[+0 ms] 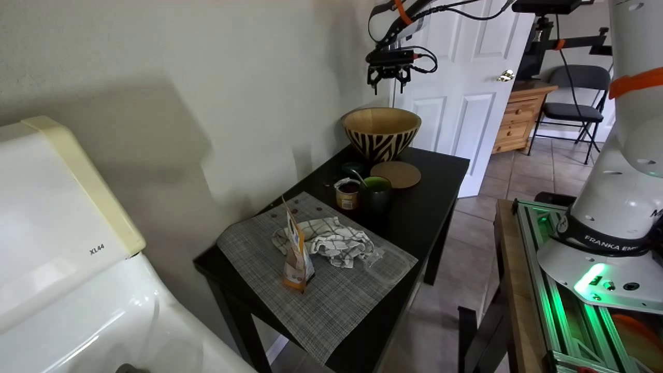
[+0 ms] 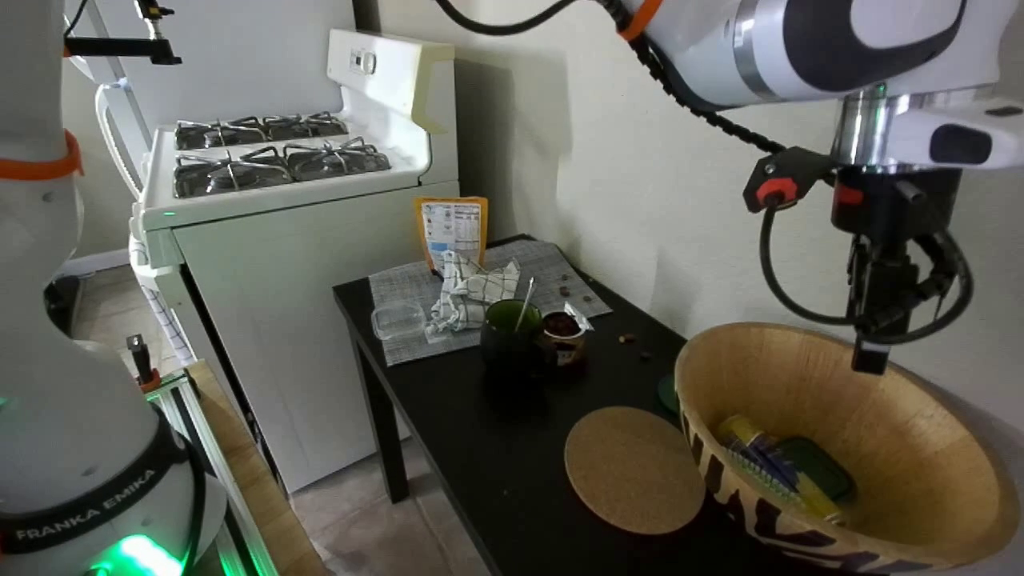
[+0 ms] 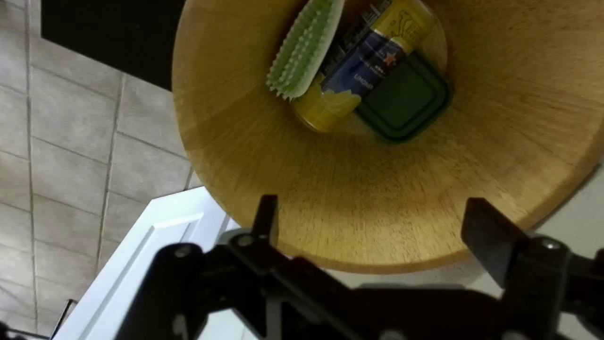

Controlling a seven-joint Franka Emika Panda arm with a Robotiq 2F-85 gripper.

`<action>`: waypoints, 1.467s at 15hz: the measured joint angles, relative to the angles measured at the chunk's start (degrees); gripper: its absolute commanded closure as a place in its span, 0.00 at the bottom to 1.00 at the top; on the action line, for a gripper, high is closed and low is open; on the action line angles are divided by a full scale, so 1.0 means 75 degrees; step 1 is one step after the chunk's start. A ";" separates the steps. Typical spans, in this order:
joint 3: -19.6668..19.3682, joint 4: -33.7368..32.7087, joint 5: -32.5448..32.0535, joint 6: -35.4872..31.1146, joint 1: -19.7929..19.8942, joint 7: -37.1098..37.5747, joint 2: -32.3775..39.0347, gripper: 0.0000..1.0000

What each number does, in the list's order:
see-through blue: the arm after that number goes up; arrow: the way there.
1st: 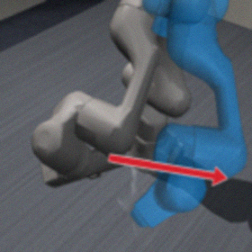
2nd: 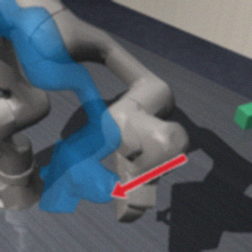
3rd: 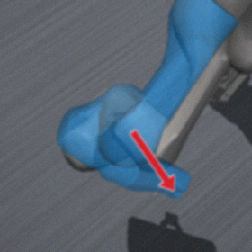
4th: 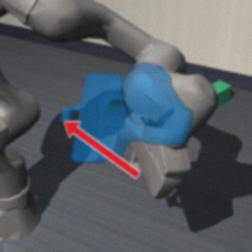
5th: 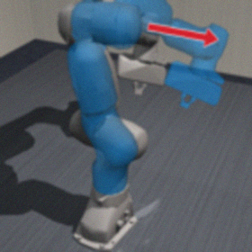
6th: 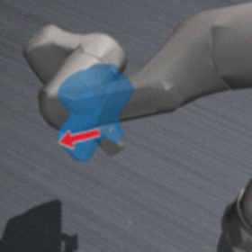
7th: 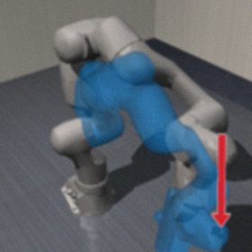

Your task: Take the can out of the bowl and put it on the table.

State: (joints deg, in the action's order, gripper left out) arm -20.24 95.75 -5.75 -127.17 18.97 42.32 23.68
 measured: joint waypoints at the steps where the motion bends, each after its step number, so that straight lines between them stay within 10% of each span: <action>1: -0.0008 0.0134 0.0154 -0.0186 0.0004 0.0082 0.0093 0.00; 12: 0.0142 0.0457 0.2641 -0.1061 0.0075 0.0155 0.1333 0.00; 22: 0.0187 -0.0479 0.3240 -0.0847 0.0179 0.0276 0.2350 0.14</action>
State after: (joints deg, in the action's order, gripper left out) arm -18.83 92.16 18.55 -133.53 20.31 44.39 41.31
